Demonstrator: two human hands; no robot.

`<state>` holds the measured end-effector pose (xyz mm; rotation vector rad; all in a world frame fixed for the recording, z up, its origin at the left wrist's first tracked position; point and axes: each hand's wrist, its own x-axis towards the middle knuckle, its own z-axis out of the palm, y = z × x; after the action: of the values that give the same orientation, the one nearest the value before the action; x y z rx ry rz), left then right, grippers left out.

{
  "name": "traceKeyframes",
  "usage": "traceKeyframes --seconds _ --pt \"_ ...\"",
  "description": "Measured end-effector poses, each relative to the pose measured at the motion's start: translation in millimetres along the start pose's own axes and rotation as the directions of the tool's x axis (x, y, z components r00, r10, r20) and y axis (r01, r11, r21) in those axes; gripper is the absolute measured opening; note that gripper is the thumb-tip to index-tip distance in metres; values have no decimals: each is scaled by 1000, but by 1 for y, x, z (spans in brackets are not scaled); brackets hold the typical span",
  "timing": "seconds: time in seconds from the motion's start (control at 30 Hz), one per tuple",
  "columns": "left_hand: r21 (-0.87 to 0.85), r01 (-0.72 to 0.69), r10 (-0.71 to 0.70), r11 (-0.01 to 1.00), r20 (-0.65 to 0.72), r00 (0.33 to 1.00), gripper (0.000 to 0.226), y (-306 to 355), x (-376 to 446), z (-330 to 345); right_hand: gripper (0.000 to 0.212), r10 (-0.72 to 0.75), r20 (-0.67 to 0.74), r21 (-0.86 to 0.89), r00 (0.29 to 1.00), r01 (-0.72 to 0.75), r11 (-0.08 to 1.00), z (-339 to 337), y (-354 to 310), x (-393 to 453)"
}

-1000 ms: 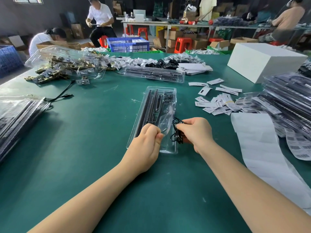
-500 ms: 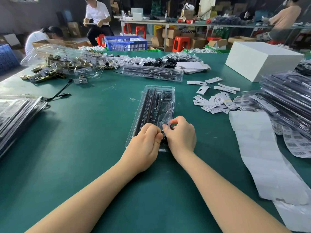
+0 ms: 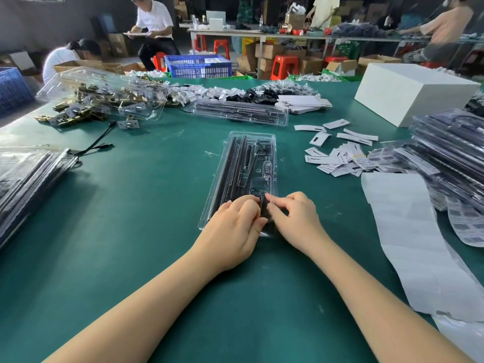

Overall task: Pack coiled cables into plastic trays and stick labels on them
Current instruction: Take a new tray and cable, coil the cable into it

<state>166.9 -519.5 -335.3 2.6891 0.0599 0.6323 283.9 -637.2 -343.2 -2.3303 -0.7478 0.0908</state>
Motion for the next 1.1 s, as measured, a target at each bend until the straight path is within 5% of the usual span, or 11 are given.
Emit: traceKeyframes --seconds 0.13,0.4,0.5,0.8,0.97,1.1 --pt "5 8 -8 1000 -2 1000 21 0 1 -1 70 -30 249 -23 968 37 999 -15 8 1" --pt "33 19 -20 999 47 999 18 1 0 -2 68 -6 105 -119 995 18 993 -3 2 1" --pt "141 23 -46 990 164 985 31 1 2 0 68 -34 57 -74 998 38 997 1 5 -3" --pt "280 18 -76 960 197 977 75 6 12 -3 74 -65 75 109 995 56 992 -7 12 -2" --pt "254 32 -86 967 204 975 65 -4 13 -3 76 -164 83 -26 983 167 986 -6 16 -2" --pt "287 9 -70 958 204 976 78 2 12 -1 71 -221 202 -202 954 262 944 -14 16 2"
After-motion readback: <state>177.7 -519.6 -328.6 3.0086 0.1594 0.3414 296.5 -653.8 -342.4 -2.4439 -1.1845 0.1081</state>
